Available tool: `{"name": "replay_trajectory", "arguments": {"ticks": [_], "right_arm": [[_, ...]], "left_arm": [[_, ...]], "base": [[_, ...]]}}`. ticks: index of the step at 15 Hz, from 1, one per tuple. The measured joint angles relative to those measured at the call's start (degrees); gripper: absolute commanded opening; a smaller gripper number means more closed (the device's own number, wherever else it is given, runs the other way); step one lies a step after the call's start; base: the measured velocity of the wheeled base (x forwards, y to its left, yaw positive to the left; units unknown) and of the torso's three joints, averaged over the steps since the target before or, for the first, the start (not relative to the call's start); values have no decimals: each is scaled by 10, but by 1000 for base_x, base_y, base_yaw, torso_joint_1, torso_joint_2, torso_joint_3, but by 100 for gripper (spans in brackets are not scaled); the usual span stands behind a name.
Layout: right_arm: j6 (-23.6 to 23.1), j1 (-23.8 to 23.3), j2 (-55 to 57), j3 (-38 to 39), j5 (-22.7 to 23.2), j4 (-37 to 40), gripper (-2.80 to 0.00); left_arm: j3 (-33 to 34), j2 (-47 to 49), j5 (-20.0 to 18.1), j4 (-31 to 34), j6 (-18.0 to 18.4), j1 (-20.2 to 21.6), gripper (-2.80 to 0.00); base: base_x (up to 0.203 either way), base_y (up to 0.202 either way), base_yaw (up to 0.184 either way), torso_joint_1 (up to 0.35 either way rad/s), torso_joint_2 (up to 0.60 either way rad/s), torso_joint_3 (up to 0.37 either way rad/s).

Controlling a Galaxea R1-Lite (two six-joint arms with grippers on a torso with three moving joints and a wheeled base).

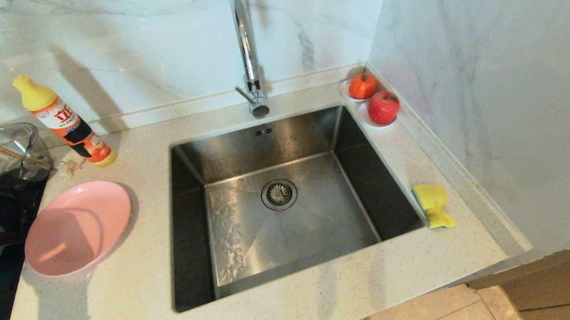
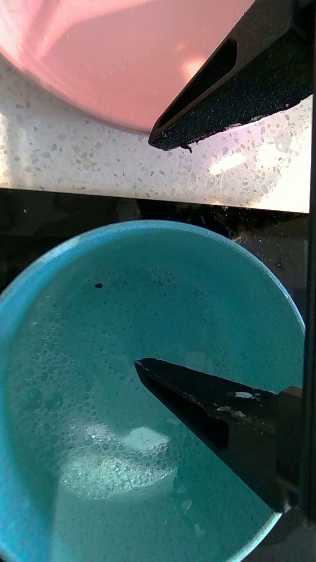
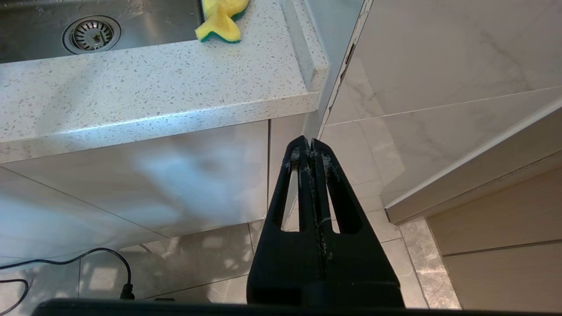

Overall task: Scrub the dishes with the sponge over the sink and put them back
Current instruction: Place the bowl on the plate

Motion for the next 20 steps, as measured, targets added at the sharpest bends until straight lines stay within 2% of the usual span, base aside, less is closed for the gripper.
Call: {"name": "replay_trajectory", "arguments": {"ticks": [11, 15, 20], "right_arm": [[0, 0, 0, 0, 0, 0, -280], [0, 0, 0, 0, 0, 0, -280], [0, 0, 0, 0, 0, 0, -280]], "left_arm": [[20, -9, 1, 3, -4, 1, -280], [30, -39, -1, 12, -9, 1, -280], [19, -116, -4, 96, -11, 1, -280]], "base": [[0, 0, 0, 0, 0, 0], [0, 0, 0, 0, 0, 0], [0, 0, 0, 0, 0, 0]]}}
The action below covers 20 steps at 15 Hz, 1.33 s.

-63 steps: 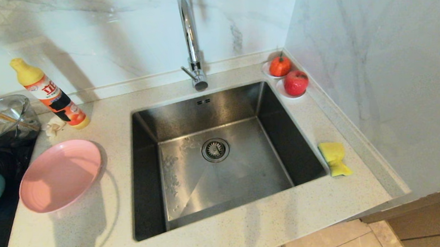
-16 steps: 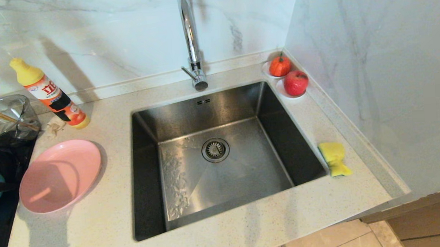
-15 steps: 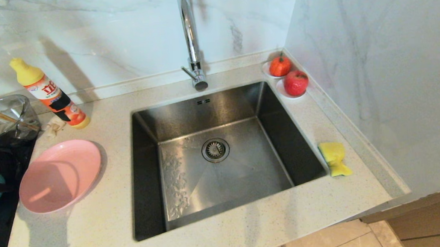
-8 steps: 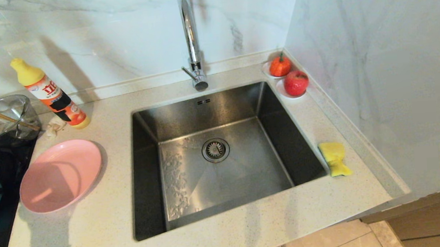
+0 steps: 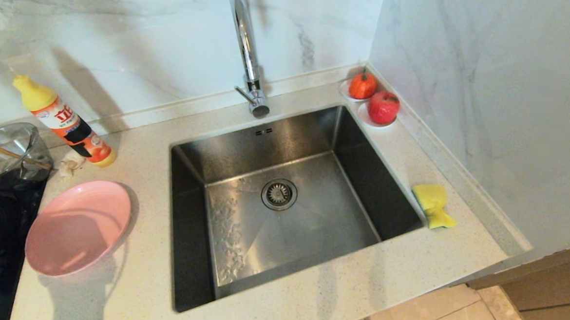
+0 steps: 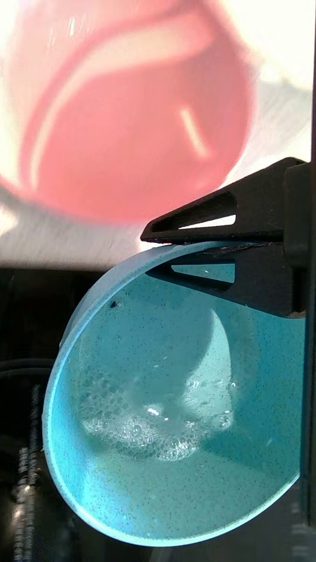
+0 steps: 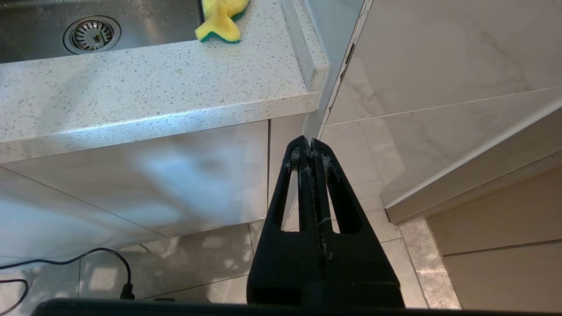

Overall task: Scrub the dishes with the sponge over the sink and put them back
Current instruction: Place the bowl on the plate

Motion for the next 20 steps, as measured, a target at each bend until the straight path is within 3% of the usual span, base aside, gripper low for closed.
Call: {"name": "replay_trajectory", "arguments": {"ticks": [5, 9, 16, 20], "right_arm": [[0, 0, 0, 0, 0, 0, -280], [0, 0, 0, 0, 0, 0, -280], [0, 0, 0, 0, 0, 0, -280], [0, 0, 0, 0, 0, 0, -280]], "left_arm": [[15, -99, -55, 64, -2, -6, -280], [29, -152, -56, 64, -35, -58, -280], [40, -148, 30, 36, -73, -156, -280], [61, -136, 107, -14, -125, -252, -280]], "base": [[0, 0, 0, 0, 0, 0], [0, 0, 0, 0, 0, 0], [0, 0, 0, 0, 0, 0], [0, 0, 0, 0, 0, 0]]}}
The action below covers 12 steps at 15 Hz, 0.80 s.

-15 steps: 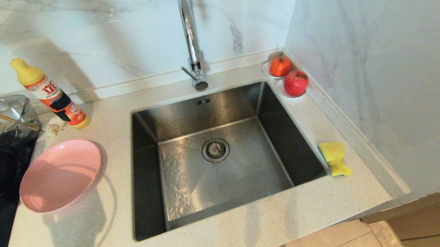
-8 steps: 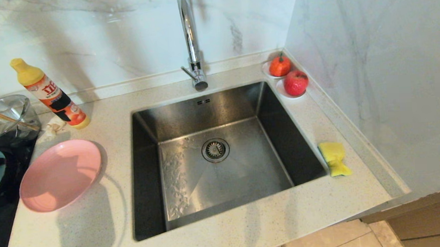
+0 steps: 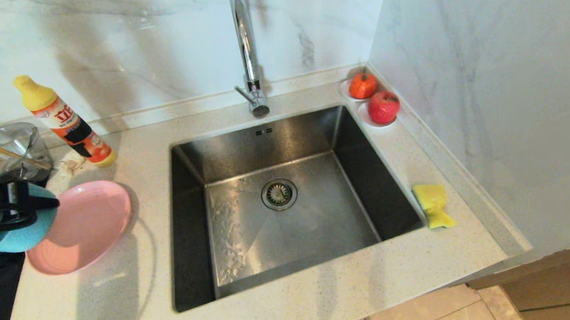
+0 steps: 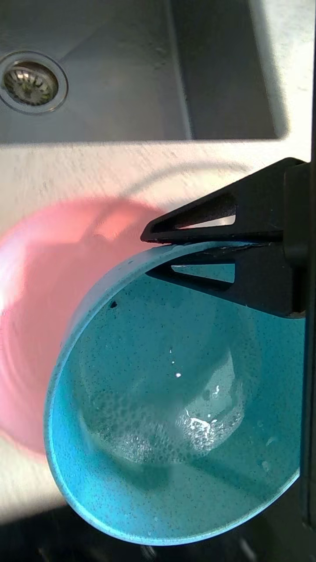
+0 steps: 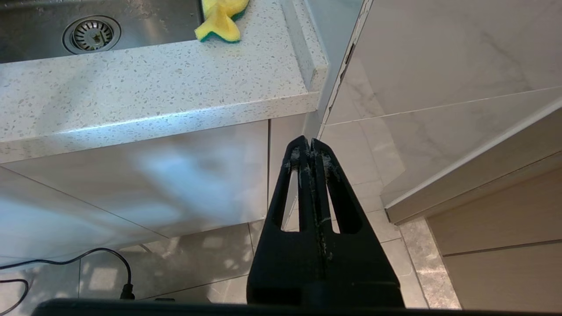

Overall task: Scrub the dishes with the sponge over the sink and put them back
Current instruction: Place the bowl on the plate

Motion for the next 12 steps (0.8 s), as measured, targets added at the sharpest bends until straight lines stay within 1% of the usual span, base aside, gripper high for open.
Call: {"name": "replay_trajectory", "arguments": {"ticks": [2, 3, 4, 7, 9, 10, 12], "right_arm": [[0, 0, 0, 0, 0, 0, -280], [0, 0, 0, 0, 0, 0, -280], [0, 0, 0, 0, 0, 0, -280], [0, 0, 0, 0, 0, 0, -280], [0, 0, 0, 0, 0, 0, -280], [0, 0, 0, 0, 0, 0, -280], [0, 0, 0, 0, 0, 0, -280]], "left_arm": [[18, 12, 57, -58, -28, -50, -280], [24, 22, 89, -88, -37, -66, -280], [26, 30, 104, -104, -40, -76, -280], [32, 54, 121, -110, -52, -85, -280], [34, 72, 135, -134, -71, -87, -280], [36, 80, 138, -152, -76, -88, -280], [38, 92, 142, -164, -79, -94, -280]], "base": [[0, 0, 0, 0, 0, 0], [0, 0, 0, 0, 0, 0], [0, 0, 0, 0, 0, 0], [0, 0, 0, 0, 0, 0], [0, 0, 0, 0, 0, 0], [0, 0, 0, 0, 0, 0], [0, 0, 0, 0, 0, 0]]}}
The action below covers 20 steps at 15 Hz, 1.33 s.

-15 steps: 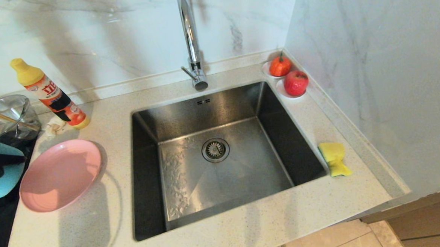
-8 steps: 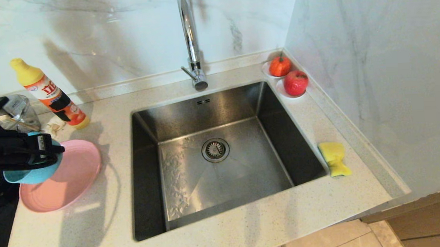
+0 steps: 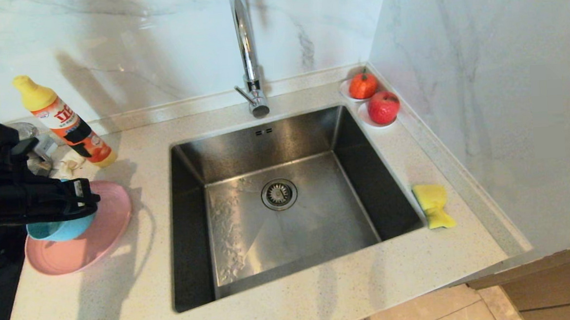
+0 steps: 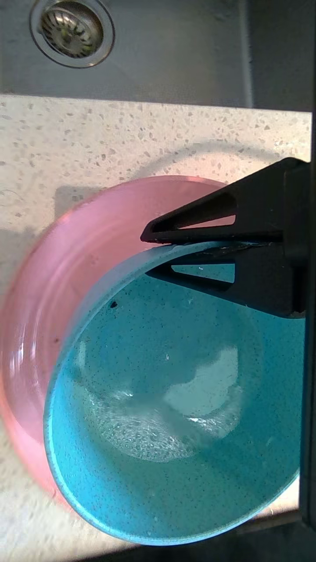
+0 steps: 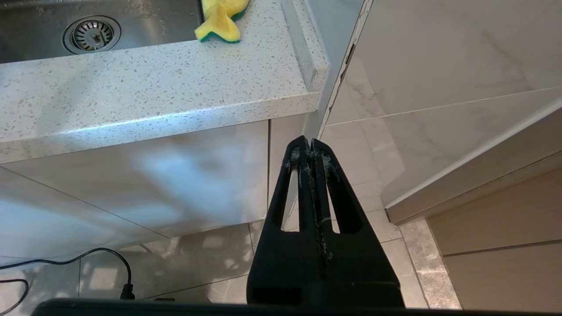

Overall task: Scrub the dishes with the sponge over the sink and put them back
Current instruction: Place the bowl on the plate

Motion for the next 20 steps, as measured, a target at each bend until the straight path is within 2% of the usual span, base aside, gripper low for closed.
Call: {"name": "replay_trajectory", "arguments": {"ticks": [2, 5, 14, 15, 20], "right_arm": [[0, 0, 0, 0, 0, 0, -280], [0, 0, 0, 0, 0, 0, -280], [0, 0, 0, 0, 0, 0, -280], [0, 0, 0, 0, 0, 0, -280], [0, 0, 0, 0, 0, 0, -280]], "left_arm": [[-3, 13, 26, -4, -13, -14, -280], [-2, 35, 64, -47, -38, -42, -280], [2, 48, 85, -51, -51, -66, -280], [5, 48, 86, -51, -51, -66, 0], [0, 40, 87, -49, -56, -65, 0]], "base": [[0, 0, 0, 0, 0, 0], [0, 0, 0, 0, 0, 0], [0, 0, 0, 0, 0, 0], [0, 0, 0, 0, 0, 0], [0, 0, 0, 0, 0, 0]]}}
